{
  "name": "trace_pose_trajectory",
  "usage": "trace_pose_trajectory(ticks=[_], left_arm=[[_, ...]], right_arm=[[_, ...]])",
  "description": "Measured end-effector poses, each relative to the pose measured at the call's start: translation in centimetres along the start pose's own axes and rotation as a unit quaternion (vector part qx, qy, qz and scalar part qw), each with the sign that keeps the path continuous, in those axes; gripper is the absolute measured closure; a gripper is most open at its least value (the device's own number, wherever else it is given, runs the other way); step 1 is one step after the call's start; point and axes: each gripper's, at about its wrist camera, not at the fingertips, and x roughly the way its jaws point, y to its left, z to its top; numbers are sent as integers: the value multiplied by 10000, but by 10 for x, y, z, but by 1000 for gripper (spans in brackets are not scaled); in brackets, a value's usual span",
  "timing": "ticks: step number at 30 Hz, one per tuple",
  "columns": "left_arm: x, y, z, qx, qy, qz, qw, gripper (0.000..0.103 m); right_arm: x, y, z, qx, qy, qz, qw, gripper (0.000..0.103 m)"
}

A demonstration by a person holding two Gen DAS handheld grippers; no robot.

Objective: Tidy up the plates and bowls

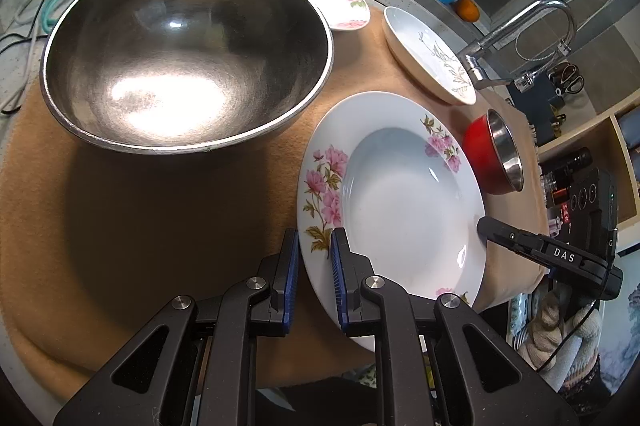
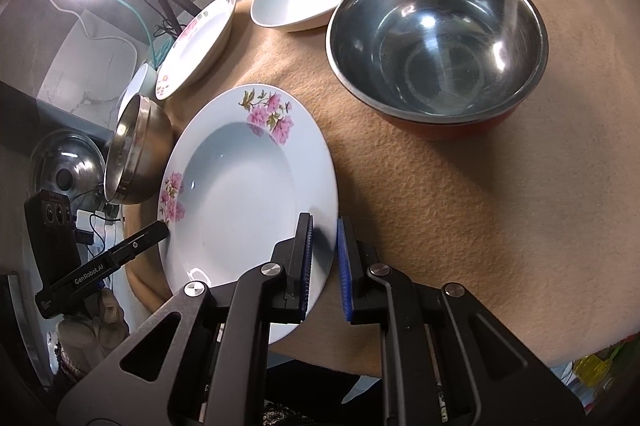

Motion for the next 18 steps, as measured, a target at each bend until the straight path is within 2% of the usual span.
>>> trace_pose_trajectory(ticks=[18], left_arm=[[-2, 2, 3, 143, 47, 60, 9999, 89]], right_arm=[[-1, 3, -1, -111, 50, -121, 9999, 90]])
